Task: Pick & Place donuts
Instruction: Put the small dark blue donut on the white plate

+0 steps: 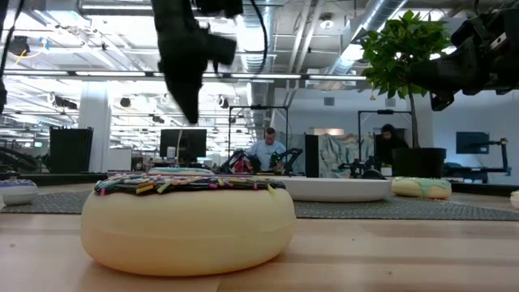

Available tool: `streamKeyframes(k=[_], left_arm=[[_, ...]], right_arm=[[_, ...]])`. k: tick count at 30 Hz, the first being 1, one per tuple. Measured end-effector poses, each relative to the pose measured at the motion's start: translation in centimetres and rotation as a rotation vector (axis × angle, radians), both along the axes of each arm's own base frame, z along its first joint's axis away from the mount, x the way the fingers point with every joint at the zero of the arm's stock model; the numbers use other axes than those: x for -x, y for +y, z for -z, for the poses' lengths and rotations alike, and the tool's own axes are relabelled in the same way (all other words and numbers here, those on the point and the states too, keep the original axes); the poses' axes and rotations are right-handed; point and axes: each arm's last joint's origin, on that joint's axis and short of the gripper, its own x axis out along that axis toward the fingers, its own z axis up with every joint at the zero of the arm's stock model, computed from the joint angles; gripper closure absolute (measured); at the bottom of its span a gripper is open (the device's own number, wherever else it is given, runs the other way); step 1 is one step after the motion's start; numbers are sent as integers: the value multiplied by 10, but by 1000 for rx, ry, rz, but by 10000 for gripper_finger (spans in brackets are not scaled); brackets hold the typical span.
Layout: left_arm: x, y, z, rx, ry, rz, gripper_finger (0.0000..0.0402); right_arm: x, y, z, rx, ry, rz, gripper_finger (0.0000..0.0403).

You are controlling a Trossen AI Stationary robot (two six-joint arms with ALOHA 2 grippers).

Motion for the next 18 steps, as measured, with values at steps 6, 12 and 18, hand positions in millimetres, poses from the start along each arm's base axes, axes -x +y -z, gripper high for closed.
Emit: streamKeyframes(k=[6, 12, 18], left_arm=[[26, 19, -62, -108, -250, 47, 138], [55, 25, -108, -177, -494, 141, 138], [76, 21, -113, -171, -622, 139, 138]], right_arm=[[0, 0, 0, 0, 0, 0, 330], [0, 0, 0, 0, -1, 0, 330], [0, 0, 0, 0, -1, 0, 330]])
